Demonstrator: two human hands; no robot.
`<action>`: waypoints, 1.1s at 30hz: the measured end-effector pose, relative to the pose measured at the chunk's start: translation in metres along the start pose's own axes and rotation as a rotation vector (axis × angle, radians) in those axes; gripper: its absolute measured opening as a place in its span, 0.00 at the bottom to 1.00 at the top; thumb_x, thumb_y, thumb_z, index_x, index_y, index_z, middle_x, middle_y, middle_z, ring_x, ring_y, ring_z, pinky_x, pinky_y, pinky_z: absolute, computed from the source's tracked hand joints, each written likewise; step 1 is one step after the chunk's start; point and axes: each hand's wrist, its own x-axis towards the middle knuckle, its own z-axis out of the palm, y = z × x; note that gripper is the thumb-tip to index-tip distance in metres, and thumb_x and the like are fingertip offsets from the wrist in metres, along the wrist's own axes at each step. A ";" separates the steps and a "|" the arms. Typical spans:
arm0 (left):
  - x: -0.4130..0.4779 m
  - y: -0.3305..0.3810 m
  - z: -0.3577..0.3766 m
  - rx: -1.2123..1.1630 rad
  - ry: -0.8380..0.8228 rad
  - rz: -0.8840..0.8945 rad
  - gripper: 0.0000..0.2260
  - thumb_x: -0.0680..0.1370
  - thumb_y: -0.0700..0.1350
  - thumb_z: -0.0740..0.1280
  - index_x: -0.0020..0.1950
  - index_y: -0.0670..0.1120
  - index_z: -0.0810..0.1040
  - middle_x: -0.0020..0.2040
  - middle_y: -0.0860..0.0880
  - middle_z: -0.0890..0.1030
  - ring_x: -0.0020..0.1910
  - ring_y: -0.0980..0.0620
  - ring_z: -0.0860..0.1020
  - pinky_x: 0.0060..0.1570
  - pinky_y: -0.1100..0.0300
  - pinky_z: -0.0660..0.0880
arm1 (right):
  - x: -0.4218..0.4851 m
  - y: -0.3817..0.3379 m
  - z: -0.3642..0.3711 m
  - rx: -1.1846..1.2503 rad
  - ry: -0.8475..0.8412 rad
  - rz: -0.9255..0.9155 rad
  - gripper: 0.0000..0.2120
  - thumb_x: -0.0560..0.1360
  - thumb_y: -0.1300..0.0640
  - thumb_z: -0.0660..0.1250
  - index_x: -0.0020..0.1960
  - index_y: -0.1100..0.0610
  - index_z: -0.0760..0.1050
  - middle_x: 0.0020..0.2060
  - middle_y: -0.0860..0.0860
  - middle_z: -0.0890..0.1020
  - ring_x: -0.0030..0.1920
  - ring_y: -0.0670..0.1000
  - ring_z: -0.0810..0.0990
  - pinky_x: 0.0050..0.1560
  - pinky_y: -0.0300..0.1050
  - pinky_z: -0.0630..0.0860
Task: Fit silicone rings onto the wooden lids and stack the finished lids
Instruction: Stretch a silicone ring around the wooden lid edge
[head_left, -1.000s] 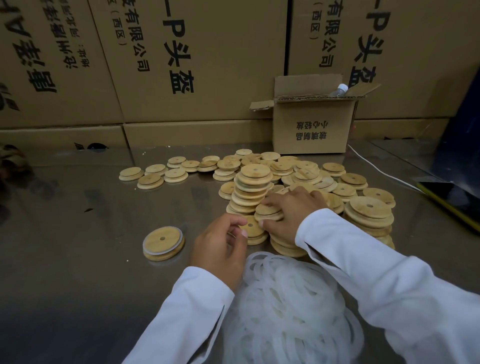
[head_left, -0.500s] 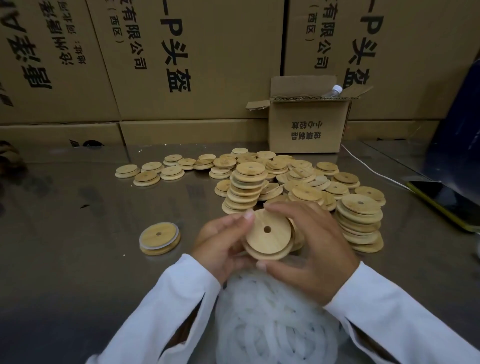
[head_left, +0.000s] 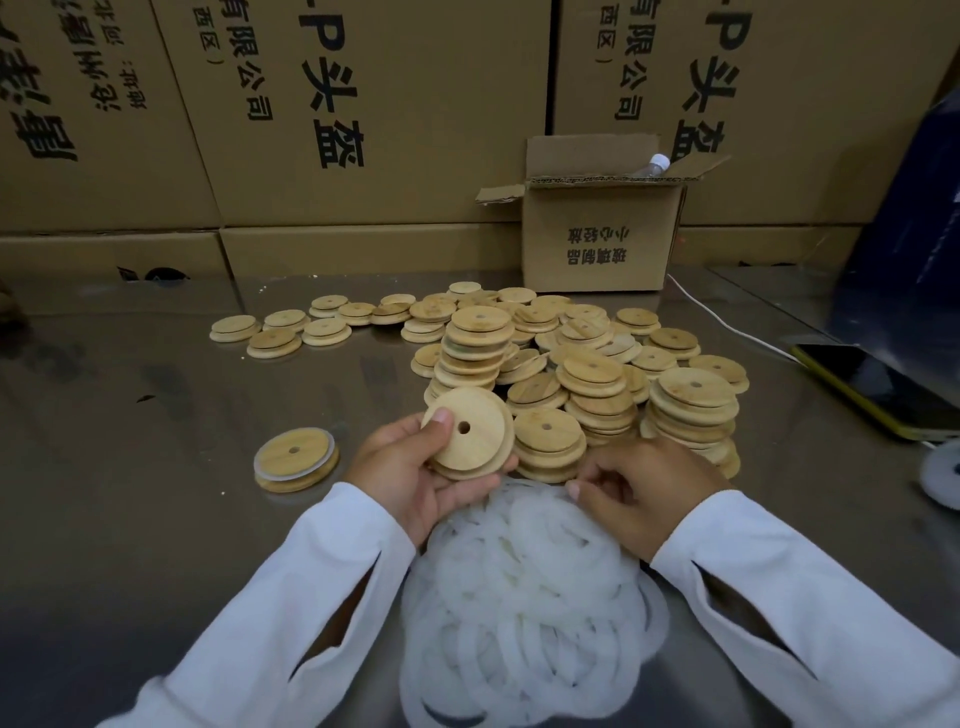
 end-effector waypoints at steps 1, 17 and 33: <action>0.000 0.000 0.000 0.001 -0.012 0.003 0.13 0.78 0.42 0.59 0.58 0.35 0.72 0.48 0.34 0.81 0.38 0.37 0.83 0.27 0.57 0.79 | 0.001 0.002 0.000 0.021 -0.018 0.012 0.09 0.72 0.45 0.64 0.33 0.43 0.71 0.27 0.43 0.74 0.31 0.42 0.71 0.32 0.38 0.65; 0.003 -0.002 -0.003 0.055 -0.079 0.033 0.10 0.76 0.41 0.60 0.55 0.38 0.75 0.46 0.36 0.83 0.40 0.38 0.83 0.30 0.56 0.80 | 0.008 0.008 0.007 0.266 -0.069 0.212 0.12 0.70 0.57 0.69 0.31 0.47 0.72 0.29 0.44 0.74 0.30 0.42 0.70 0.31 0.33 0.65; 0.004 -0.002 -0.006 0.009 -0.039 0.046 0.11 0.77 0.40 0.60 0.57 0.39 0.74 0.48 0.35 0.82 0.42 0.36 0.82 0.30 0.55 0.80 | 0.000 -0.025 -0.024 0.386 0.532 -0.117 0.06 0.71 0.60 0.70 0.44 0.50 0.80 0.33 0.42 0.77 0.40 0.43 0.76 0.41 0.30 0.70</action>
